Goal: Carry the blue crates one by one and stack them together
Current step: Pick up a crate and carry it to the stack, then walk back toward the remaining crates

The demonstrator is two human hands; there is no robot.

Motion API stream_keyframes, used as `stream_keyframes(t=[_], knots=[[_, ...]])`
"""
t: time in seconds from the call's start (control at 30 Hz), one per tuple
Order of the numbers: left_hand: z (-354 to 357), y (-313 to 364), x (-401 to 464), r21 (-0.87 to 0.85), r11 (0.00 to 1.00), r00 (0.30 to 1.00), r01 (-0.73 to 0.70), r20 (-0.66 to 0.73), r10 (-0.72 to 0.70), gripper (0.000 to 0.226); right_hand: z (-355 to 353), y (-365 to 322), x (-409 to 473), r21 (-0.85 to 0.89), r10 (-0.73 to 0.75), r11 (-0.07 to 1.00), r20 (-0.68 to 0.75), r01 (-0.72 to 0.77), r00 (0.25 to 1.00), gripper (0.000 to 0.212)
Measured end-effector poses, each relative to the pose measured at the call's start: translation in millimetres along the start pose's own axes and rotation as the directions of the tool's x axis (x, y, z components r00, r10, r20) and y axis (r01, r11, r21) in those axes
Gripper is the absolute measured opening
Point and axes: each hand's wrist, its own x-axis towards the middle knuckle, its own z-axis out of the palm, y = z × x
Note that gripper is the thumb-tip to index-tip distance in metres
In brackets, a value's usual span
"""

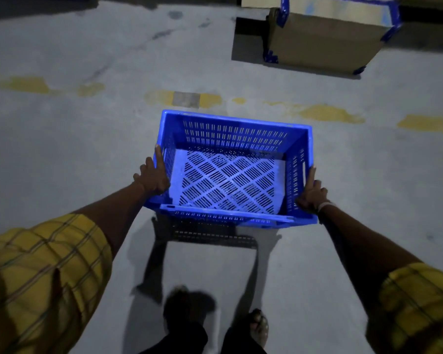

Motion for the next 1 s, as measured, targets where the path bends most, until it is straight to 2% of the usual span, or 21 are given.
stream_keyframes(t=[0.13, 0.2, 0.33, 0.4, 0.53, 0.7, 0.93, 1.0], knots=[[9, -4, -44, -0.085, 0.994, 0.991, 0.075, 0.115, -0.065, 0.115, 6, 2, -53, 0.031, 0.091, 0.995, 0.114, -0.095, 0.989, 0.109], [6, -13, -65, -0.089, 0.993, 0.977, 0.078, 0.203, -0.058, 0.111, 1, 2, -80, 0.007, 0.105, 0.994, 0.159, -0.107, 0.982, 0.112], [-25, -20, -120, -0.154, 0.987, 0.969, 0.044, 0.245, -0.004, 0.098, -19, -17, -143, 0.014, 0.002, 1.0, 0.162, -0.004, 0.987, 0.092], [-54, -16, -162, -0.226, 0.974, 0.966, 0.029, 0.255, 0.03, 0.098, -39, -40, -180, 0.017, -0.062, 0.998, 0.154, 0.061, 0.986, 0.09], [-121, -5, -248, -0.368, 0.929, 0.979, -0.051, 0.167, 0.12, 0.085, -86, -98, -247, 0.107, -0.199, 0.977, 0.128, 0.186, 0.972, 0.084], [-167, -8, -325, -0.528, 0.848, 0.989, -0.043, 0.097, 0.111, 0.087, -132, -165, -306, 0.232, -0.371, 0.912, 0.107, 0.339, 0.922, 0.08], [-180, -2, -456, -0.696, 0.714, 0.996, 0.082, 0.028, -0.088, 0.084, -164, -197, -377, 0.251, -0.55, 0.827, 0.175, 0.503, 0.817, 0.079], [-175, -1, -494, -0.737, 0.671, 0.989, 0.077, -0.03, -0.147, 0.083, -168, -196, -395, 0.267, -0.594, 0.797, 0.183, 0.542, 0.784, 0.078]])
